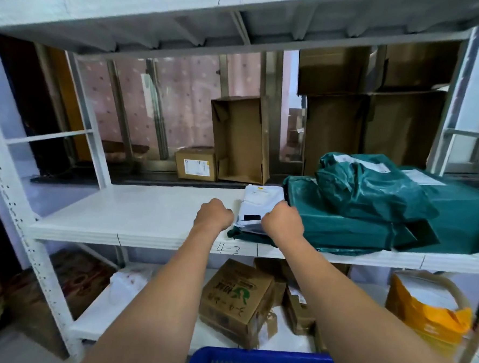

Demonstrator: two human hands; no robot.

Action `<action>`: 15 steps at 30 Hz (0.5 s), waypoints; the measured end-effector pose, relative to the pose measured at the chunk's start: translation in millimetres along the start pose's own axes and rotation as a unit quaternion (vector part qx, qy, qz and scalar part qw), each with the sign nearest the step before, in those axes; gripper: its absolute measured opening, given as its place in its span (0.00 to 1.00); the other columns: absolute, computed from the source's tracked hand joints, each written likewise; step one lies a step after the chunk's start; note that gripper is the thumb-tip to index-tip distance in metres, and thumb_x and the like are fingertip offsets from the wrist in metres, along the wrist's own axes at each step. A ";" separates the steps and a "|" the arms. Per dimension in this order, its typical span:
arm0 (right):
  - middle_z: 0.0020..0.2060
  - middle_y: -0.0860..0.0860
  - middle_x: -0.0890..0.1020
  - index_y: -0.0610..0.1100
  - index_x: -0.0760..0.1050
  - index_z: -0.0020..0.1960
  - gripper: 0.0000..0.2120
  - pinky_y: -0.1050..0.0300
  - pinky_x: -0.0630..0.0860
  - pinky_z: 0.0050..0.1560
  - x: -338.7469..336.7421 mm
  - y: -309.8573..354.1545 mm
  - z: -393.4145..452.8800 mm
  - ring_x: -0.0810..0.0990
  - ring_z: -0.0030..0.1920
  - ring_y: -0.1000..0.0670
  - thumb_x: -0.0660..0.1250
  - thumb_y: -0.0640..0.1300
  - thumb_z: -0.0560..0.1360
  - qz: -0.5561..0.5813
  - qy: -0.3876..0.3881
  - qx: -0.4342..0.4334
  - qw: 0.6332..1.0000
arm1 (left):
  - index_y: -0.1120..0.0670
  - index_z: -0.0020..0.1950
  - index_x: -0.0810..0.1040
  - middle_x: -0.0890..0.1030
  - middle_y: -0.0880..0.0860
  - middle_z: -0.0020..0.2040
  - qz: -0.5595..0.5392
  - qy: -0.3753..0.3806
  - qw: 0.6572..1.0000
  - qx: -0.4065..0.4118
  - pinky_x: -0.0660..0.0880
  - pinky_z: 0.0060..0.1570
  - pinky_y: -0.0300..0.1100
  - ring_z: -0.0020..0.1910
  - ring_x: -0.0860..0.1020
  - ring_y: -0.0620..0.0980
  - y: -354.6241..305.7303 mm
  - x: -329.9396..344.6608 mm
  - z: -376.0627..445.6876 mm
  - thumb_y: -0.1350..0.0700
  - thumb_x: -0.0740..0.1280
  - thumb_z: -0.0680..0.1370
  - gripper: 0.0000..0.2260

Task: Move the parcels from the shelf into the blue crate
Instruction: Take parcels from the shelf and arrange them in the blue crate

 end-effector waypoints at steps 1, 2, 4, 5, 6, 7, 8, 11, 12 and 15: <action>0.65 0.38 0.72 0.38 0.69 0.66 0.20 0.52 0.74 0.50 0.4 2.4 -0.1 0.77 0.59 0.41 0.63 0.42 0.76 -0.018 0.001 -0.002 1.000 | 0.61 0.54 0.78 0.80 0.59 0.53 -0.012 0.009 1.000 0.000 0.71 0.41 0.43 0.48 0.77 0.58 -6.7 5.5 1.6 0.57 0.61 0.76 0.12; 0.67 0.37 0.69 0.38 0.68 0.67 0.22 0.52 0.75 0.52 1.3 3.0 1.0 0.77 0.60 0.42 0.65 0.43 0.76 -0.039 0.001 -0.003 0.999 | 0.62 0.55 0.78 0.81 0.60 0.53 -0.028 0.017 0.999 -0.004 0.71 0.40 0.43 0.48 0.78 0.58 -12.7 11.4 3.7 0.57 0.61 0.76 0.13; 0.70 0.36 0.64 0.35 0.64 0.71 0.26 0.51 0.76 0.55 3.7 5.8 -0.4 0.74 0.65 0.42 0.65 0.43 0.77 -0.090 0.013 -0.012 0.996 | 0.63 0.57 0.78 0.81 0.61 0.54 -0.061 0.032 0.998 -0.014 0.73 0.42 0.44 0.50 0.78 0.59 -19.8 21.3 8.2 0.57 0.61 0.76 0.14; 0.70 0.36 0.63 0.34 0.62 0.72 0.27 0.50 0.76 0.55 4.2 7.1 -1.4 0.73 0.66 0.42 0.65 0.43 0.77 -0.111 0.021 -0.016 0.993 | 0.63 0.59 0.77 0.80 0.61 0.55 -0.076 0.036 0.996 -0.018 0.73 0.43 0.44 0.52 0.78 0.59 -22.0 25.3 10.1 0.57 0.61 0.77 0.15; 0.70 0.36 0.62 0.34 0.63 0.72 0.27 0.51 0.77 0.55 5.2 7.2 -0.9 0.74 0.64 0.43 0.64 0.43 0.77 -0.121 0.027 -0.015 0.992 | 0.63 0.60 0.76 0.80 0.61 0.57 -0.093 0.042 0.995 -0.025 0.73 0.45 0.45 0.54 0.78 0.59 -23.9 28.8 10.1 0.57 0.60 0.78 0.15; 0.70 0.36 0.60 0.36 0.64 0.72 0.25 0.52 0.76 0.54 5.7 7.1 0.8 0.76 0.61 0.43 0.64 0.43 0.77 -0.121 0.035 -0.009 0.992 | 0.63 0.61 0.75 0.79 0.61 0.58 -0.108 0.046 0.993 -0.029 0.72 0.46 0.44 0.56 0.77 0.59 -25.8 32.6 10.9 0.56 0.59 0.79 0.15; 0.70 0.37 0.59 0.38 0.66 0.71 0.24 0.53 0.76 0.54 6.2 7.2 2.6 0.78 0.58 0.44 0.64 0.43 0.77 -0.114 0.043 0.001 0.993 | 0.63 0.63 0.73 0.78 0.61 0.60 -0.128 0.053 0.990 -0.036 0.72 0.47 0.45 0.57 0.77 0.59 -27.5 35.7 11.0 0.55 0.58 0.80 0.16; 0.70 0.38 0.58 0.42 0.70 0.67 0.20 0.54 0.76 0.55 7.1 8.3 4.5 0.78 0.57 0.46 0.65 0.43 0.76 -0.078 0.061 0.020 0.995 | 0.62 0.67 0.71 0.76 0.61 0.63 -0.180 0.061 0.980 -0.053 0.74 0.54 0.47 0.59 0.75 0.60 -31.3 42.3 11.3 0.52 0.56 0.81 0.18; 0.70 0.38 0.58 0.42 0.71 0.66 0.19 0.54 0.76 0.55 7.1 8.0 3.8 0.78 0.57 0.46 0.64 0.43 0.76 -0.071 0.058 0.020 0.996 | 0.62 0.68 0.70 0.75 0.61 0.64 -0.186 0.056 0.979 -0.056 0.74 0.55 0.47 0.60 0.75 0.60 -31.0 42.9 9.6 0.52 0.56 0.82 0.19; 0.68 0.38 0.63 0.41 0.72 0.65 0.17 0.54 0.76 0.54 4.7 5.7 -2.9 0.76 0.60 0.44 0.64 0.42 0.76 -0.052 0.035 0.012 0.998 | 0.62 0.67 0.71 0.76 0.61 0.63 -0.212 0.029 0.974 -0.068 0.74 0.55 0.47 0.60 0.75 0.60 -23.6 40.5 6.6 0.51 0.57 0.82 0.19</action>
Point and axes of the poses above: each hand's wrist, its own z-axis towards the middle knuckle, its own x-axis out of the palm, y = z × x, the point moved 1 cm from there along z, towards the middle knuckle
